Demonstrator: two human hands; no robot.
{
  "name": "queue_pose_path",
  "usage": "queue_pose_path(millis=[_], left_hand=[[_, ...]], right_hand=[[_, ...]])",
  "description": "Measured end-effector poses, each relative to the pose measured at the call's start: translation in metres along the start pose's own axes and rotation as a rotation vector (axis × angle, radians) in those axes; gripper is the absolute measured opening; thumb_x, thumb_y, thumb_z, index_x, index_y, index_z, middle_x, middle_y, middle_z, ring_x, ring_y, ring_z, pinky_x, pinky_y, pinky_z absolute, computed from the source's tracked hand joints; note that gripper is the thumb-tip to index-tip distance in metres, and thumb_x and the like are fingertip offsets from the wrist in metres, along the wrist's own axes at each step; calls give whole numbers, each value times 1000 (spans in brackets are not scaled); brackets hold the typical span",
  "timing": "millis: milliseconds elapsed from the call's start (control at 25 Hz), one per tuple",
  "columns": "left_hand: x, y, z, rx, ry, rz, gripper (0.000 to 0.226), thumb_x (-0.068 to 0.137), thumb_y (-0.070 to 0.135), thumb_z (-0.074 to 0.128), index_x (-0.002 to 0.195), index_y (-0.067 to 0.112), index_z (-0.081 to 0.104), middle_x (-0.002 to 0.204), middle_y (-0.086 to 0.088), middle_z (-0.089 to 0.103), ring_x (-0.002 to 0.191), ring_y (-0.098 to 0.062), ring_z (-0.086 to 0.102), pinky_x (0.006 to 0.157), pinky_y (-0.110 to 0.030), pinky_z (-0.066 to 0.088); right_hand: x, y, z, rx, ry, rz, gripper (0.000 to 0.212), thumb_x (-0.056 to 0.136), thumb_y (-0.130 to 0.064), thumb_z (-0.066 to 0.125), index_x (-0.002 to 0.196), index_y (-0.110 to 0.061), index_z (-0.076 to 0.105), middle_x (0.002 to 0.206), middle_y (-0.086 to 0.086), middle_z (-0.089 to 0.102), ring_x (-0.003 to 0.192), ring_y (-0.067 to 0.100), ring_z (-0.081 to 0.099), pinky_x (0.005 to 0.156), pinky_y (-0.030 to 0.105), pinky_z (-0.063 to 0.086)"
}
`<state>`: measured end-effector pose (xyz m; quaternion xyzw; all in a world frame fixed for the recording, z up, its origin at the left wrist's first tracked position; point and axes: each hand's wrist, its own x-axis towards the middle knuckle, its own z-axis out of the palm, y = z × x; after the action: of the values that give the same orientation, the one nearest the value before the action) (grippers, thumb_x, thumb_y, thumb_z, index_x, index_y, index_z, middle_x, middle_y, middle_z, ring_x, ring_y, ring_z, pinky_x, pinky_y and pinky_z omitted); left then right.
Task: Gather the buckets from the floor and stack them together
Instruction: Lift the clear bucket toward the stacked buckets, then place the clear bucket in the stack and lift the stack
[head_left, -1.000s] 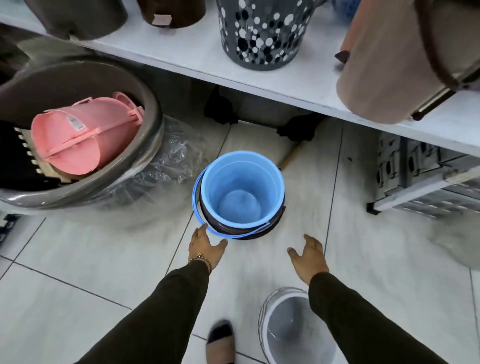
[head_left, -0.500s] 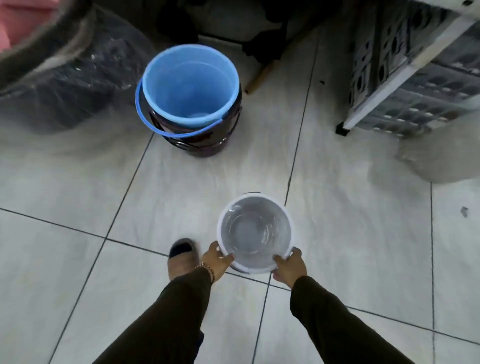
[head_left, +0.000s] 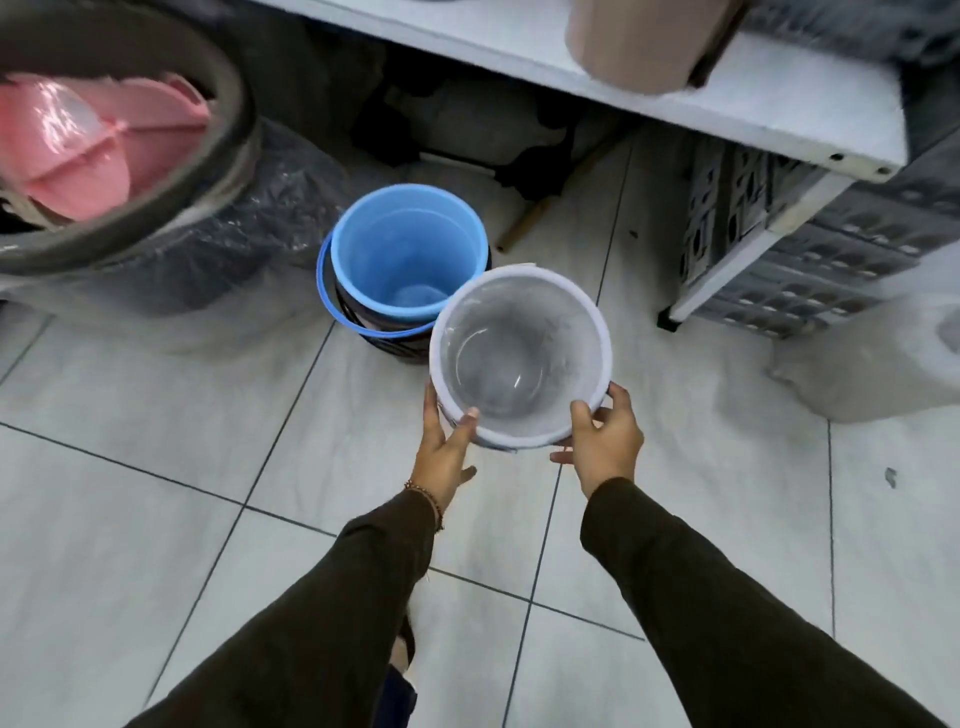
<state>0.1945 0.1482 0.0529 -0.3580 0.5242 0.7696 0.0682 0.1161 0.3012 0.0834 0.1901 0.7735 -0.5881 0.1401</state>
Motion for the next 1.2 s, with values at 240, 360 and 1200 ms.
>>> queue_pose_path(millis=[240,360,1200], left_hand=[[19,147,-14,-328,346,198,83,67,33,86,137,30,41,124,1,65,111,-22,67,84,-48,60],[56,188,-60,-250,494,256,57,67,28,85,120,24,63,110,-3,72,104,-27,70,88,-56,57],[249,136,-164,176,423,-259,125,63,48,84,154,20,2,159,-11,24,144,-32,30,118,-47,29]], right_hand=[[10,-145,62,3,-105,-188,43,90,-16,59,130,-28,47,100,-4,59,80,15,69,52,35,62],[38,-172,113,-2,-169,-152,43,91,-13,58,131,-27,47,103,0,59,82,22,70,56,39,63],[199,-65,235,-476,-241,256,81,88,-29,69,150,-9,22,143,15,47,121,30,53,97,31,41]])
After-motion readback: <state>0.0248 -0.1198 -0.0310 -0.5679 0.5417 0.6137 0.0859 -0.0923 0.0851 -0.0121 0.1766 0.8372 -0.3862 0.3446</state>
